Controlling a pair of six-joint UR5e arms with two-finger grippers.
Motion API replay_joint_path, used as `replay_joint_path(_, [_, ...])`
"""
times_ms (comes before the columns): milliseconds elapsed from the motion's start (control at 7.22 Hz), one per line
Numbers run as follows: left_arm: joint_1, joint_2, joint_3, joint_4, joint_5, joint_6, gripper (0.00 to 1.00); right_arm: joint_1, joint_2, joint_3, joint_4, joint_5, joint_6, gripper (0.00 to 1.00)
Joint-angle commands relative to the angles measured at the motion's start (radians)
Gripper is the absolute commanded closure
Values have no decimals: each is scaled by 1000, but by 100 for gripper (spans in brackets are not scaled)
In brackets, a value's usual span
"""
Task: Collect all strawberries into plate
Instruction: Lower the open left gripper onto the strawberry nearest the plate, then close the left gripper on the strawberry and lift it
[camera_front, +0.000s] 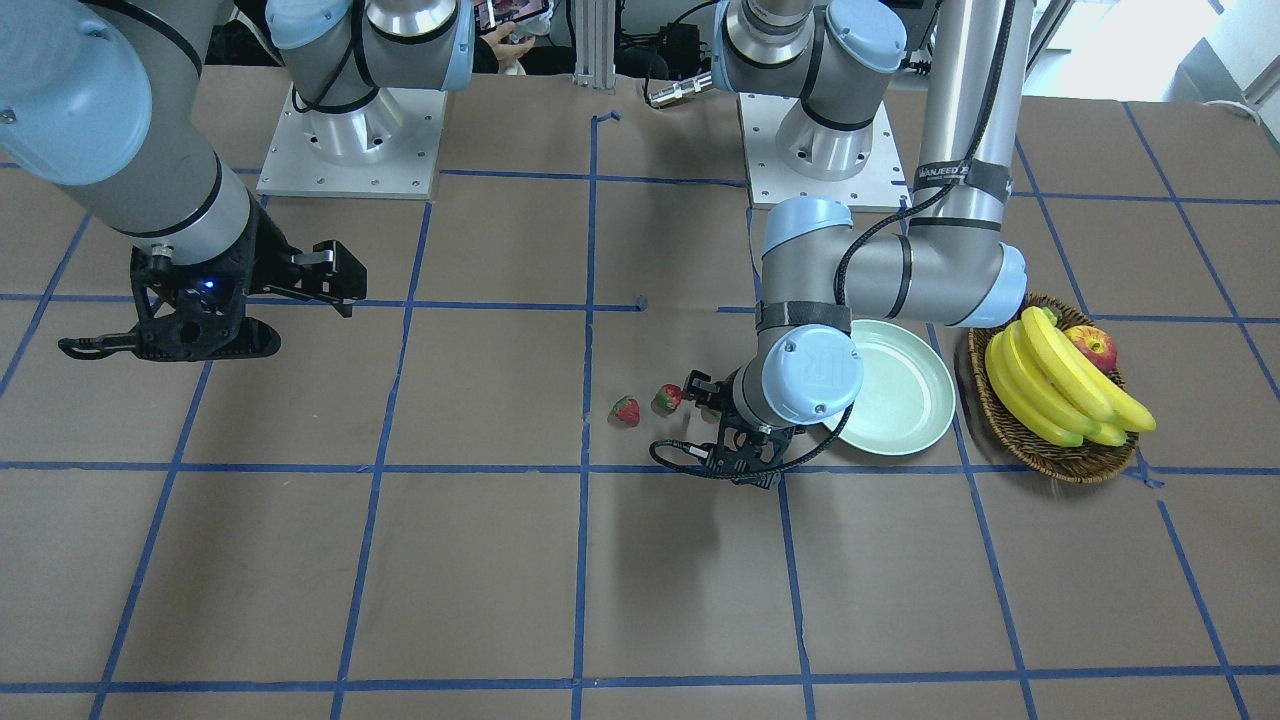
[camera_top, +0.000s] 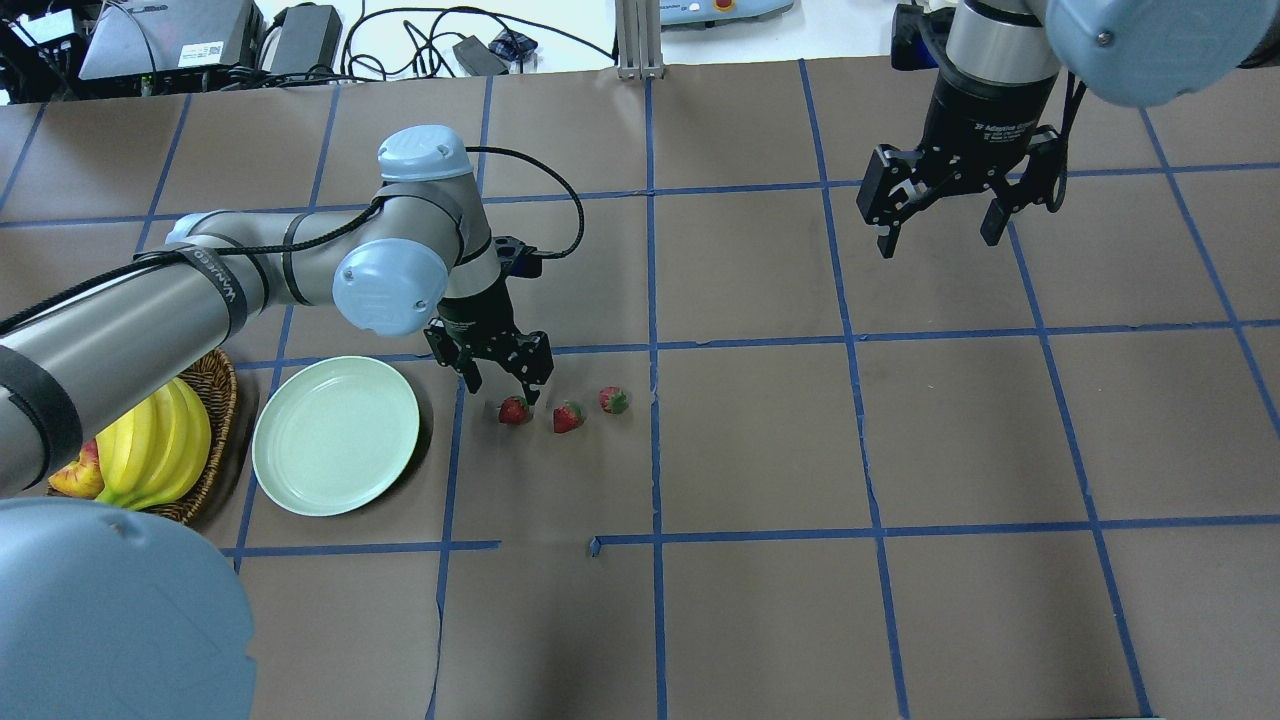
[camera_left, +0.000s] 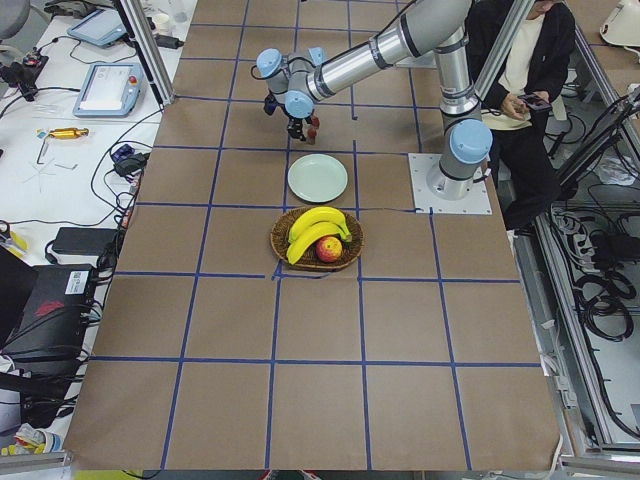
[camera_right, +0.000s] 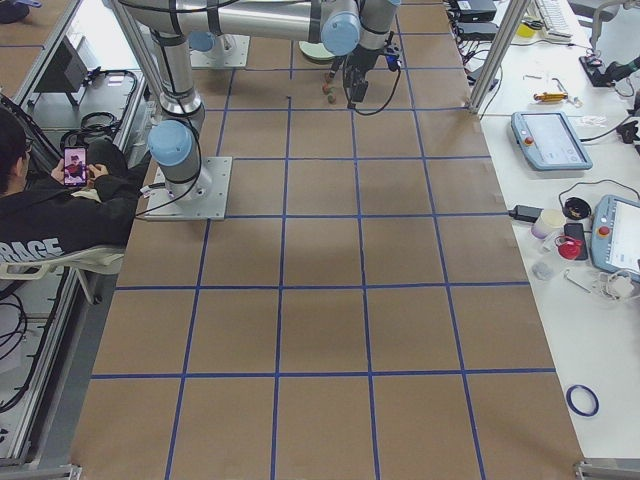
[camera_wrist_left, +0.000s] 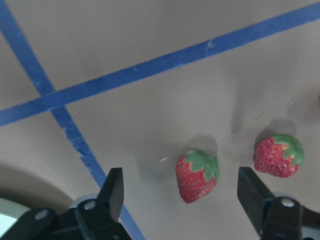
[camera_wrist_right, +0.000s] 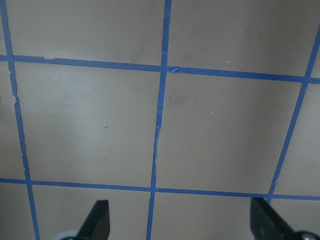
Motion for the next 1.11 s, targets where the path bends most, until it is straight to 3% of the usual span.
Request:
replay_joint_path(0, [-7,-7,-2,-12,0,5,25,0,0,0,-4,0,0,0])
replay_joint_path(138, [-7,-9,-2,-17,1,3,40,0,0,0,-4,0,0,0])
replay_joint_path(277, [-7,-7,-2,-44,1,2,76,0,0,0,-5,0,0,0])
replay_joint_path(415, [-7,-7,-2,-57,5,2,100,0,0,0,-7,0,0,0])
replay_joint_path(831, [-9,32,8,-67,33,2,100,0,0,0,-7,0,0,0])
replay_joint_path(969, [-3,57,38,-110,125,23,100,0,0,0,-8,0,0,0])
